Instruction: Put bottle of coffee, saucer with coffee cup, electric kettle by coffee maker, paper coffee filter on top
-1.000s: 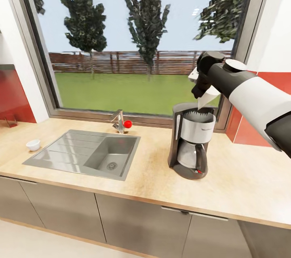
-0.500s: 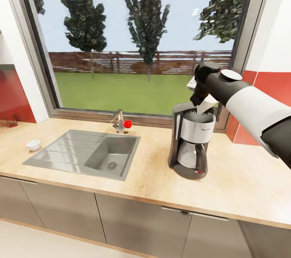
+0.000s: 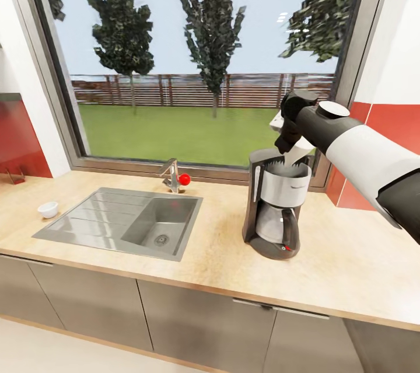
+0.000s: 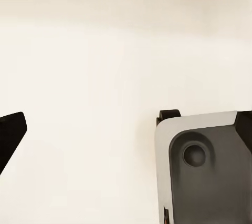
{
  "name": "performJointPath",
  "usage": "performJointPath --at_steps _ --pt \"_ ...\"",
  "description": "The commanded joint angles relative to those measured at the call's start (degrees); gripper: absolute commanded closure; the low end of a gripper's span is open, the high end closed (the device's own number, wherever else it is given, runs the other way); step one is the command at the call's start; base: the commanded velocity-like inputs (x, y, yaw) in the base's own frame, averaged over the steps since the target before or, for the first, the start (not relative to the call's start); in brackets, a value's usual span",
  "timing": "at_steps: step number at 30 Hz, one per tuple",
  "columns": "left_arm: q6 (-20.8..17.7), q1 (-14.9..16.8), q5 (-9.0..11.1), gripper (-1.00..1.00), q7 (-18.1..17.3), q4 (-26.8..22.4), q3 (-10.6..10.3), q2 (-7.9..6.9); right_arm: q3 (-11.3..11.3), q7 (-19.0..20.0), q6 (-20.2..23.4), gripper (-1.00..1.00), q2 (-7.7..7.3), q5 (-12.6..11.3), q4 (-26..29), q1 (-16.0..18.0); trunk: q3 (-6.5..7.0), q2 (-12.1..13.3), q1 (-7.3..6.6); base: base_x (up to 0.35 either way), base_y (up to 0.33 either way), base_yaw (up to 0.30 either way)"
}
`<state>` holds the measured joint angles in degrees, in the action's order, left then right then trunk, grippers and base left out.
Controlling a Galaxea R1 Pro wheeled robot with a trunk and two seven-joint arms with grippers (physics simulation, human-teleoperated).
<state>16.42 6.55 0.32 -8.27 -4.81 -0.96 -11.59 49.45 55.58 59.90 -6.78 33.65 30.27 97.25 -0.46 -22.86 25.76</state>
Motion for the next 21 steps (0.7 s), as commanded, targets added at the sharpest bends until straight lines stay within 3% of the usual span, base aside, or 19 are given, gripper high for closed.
performJointPath --at_steps 1,8,21 --pt "0.19 0.04 0.04 -1.0 -0.16 0.07 -0.07 -0.01 0.27 0.58 0.1 1.0 -0.07 0.69 0.14 0.04 -0.05 -0.06 0.02 0.0 0.0 0.0" --pt "0.19 0.04 0.04 -1.0 -0.1 0.07 -0.06 -0.01 0.24 0.58 0.1 1.0 0.0 3.6 0.12 0.04 -0.05 -0.06 0.02 0.0 0.0 0.0" --pt "0.18 0.04 0.04 -1.0 -0.1 0.07 -0.07 -0.01 0.27 0.58 0.1 1.0 0.02 3.97 0.05 0.04 -0.05 -0.06 0.02 0.0 0.0 0.0"
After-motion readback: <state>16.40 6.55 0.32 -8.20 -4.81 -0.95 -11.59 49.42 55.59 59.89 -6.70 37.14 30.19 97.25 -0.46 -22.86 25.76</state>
